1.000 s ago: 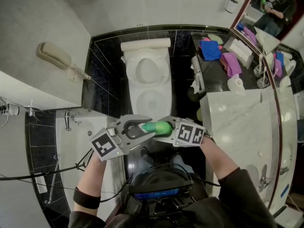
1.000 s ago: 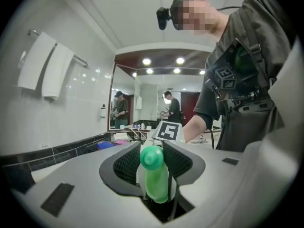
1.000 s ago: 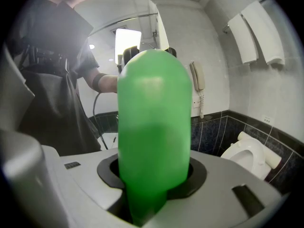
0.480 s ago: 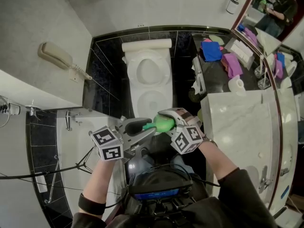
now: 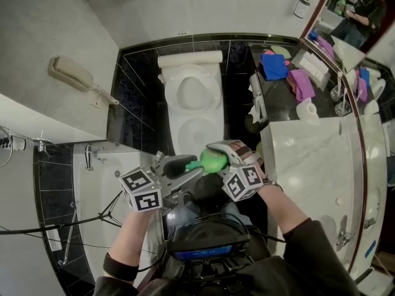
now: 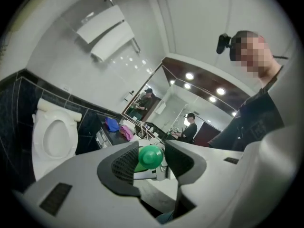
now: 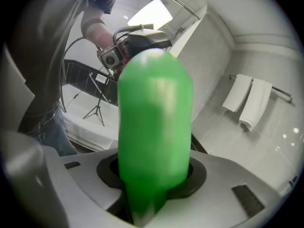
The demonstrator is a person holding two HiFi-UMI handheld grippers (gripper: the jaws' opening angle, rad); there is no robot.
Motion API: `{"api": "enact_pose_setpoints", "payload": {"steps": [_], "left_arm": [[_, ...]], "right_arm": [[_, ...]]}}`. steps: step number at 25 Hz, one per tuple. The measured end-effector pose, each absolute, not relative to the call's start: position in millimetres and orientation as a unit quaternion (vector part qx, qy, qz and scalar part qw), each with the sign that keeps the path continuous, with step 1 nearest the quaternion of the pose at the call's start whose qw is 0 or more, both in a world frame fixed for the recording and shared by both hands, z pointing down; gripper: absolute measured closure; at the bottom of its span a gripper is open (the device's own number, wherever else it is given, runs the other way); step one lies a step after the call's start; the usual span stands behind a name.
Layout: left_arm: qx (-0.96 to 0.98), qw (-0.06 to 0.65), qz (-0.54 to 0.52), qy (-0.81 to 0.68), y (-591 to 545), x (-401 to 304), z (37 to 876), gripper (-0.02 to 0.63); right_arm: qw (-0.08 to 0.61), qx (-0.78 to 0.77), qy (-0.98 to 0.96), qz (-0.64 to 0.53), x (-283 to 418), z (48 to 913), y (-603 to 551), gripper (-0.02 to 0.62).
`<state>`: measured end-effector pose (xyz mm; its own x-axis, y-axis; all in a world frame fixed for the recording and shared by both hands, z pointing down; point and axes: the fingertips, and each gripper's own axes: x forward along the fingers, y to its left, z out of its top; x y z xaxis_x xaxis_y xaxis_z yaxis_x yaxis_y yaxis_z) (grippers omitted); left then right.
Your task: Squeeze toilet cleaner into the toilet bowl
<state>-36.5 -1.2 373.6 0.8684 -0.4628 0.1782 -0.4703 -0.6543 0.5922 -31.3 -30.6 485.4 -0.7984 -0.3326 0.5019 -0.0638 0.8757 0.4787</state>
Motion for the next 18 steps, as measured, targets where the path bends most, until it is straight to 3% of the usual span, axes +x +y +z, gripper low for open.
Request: {"api": "enact_pose_setpoints", "payload": {"steps": [2, 4, 11, 18], "left_arm": [[0.929, 0.272, 0.023, -0.252, 1.2, -33.5, 370.1, 0.342], [0.948, 0.194, 0.050, -0.247, 4.2, -31.4, 365.4, 0.305], [0.968, -0.040, 0.116, -0.220, 8.0, -25.4, 329.4, 0.299], [0.975, -0.062, 0.133, -0.168, 9.2, -28.6, 320.6, 0.321]], "right_arm": [[0.293, 0.092, -0.931, -0.195, -33.8, 486.0, -27.3, 0.410], [0.288, 0.067, -0.942, -0.158, -36.8, 486.4, -21.2, 0.411], [0.234, -0.051, -0.970, 0.032, -51.6, 462.8, 11.0, 0.411], [0.232, -0.132, -0.959, 0.094, -53.2, 458.4, 37.0, 0.413]]}}
